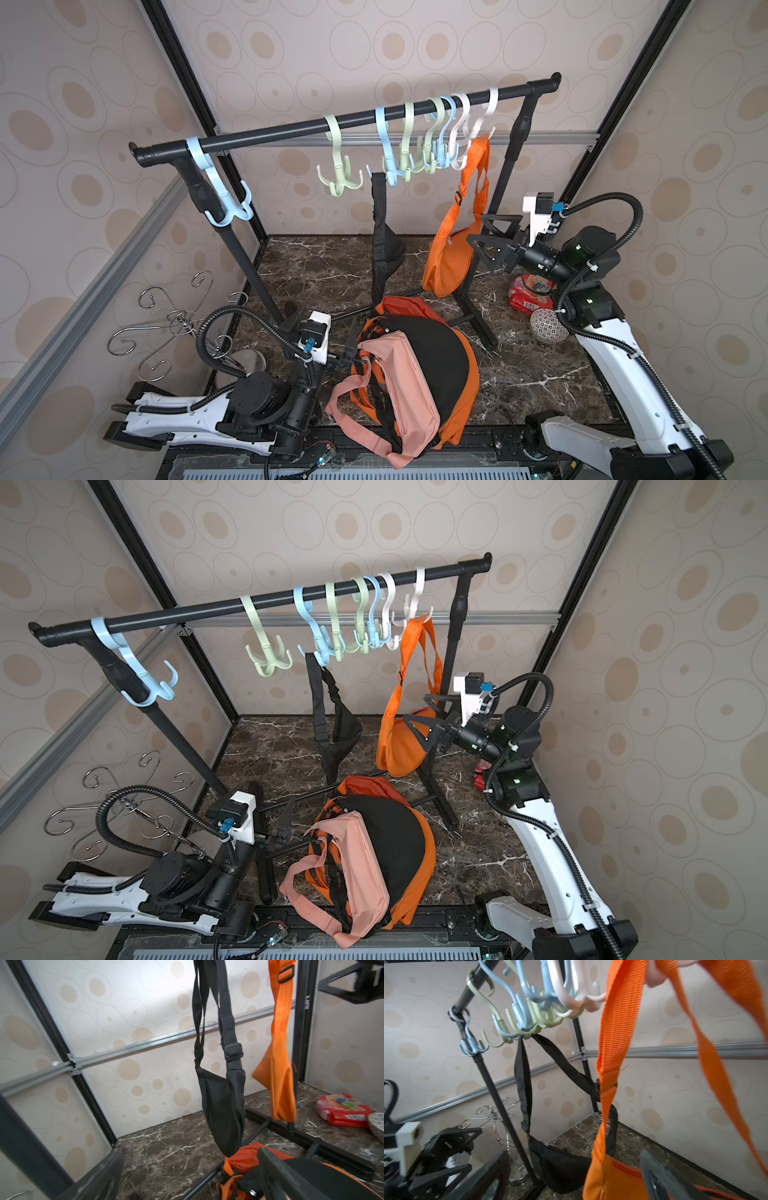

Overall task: Hang the bag on a hook
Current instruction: Move the clothesline to the center of the board.

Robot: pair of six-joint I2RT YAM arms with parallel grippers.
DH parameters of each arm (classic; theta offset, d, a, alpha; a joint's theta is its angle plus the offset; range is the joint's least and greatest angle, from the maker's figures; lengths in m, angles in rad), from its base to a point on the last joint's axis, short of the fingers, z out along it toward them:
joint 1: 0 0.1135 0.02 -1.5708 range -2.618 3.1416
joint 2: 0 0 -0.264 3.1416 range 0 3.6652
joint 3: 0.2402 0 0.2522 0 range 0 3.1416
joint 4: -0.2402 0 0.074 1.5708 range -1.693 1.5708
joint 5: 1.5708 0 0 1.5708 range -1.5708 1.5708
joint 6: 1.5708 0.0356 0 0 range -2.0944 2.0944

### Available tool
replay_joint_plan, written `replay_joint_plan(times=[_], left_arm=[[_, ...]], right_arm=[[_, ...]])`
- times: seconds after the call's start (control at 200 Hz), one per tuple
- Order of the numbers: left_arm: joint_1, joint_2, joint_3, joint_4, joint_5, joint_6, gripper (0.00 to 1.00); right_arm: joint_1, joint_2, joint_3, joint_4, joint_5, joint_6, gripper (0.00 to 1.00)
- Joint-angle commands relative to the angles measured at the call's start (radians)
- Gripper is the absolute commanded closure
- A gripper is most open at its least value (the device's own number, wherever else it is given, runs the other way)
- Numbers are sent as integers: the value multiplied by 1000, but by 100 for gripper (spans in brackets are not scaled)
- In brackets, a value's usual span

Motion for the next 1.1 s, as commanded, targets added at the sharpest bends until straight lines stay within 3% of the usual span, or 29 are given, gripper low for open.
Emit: replay_joint_plan(times=[0.0, 0.19, 0.3, 0.385, 0.46, 0.61, 0.775, 0.965, 1.095], left_arm=[[-11, -34, -70, 459, -90, 360, 0], [-5, -56, -99, 618, -108, 475, 0], [2, -42, -108, 857, -111, 673, 0], [11, -44, -83, 875, -106, 731, 0], [30, -39, -39, 720, -104, 662, 0], [48, -46, -13, 644, -102, 614, 0], [47, -81, 80, 75, -89, 163, 0], [47, -81, 106, -73, -42, 40, 0], [48, -81, 119, -84, -21, 37, 0]], right_arm=[[-16, 7, 24, -132, 288, -105, 1], [-73, 106, 50, -85, 297, -48, 3], [-92, 167, 94, -68, 286, -22, 12], [-93, 214, 134, -60, 293, -22, 19], [-94, 258, 175, -69, 287, -24, 25], [-93, 323, 224, -60, 262, -19, 29], [-89, 380, 264, -61, 256, -33, 34], [-70, 387, 254, -56, 377, -78, 65], [-64, 363, 205, -22, 473, -92, 82]])
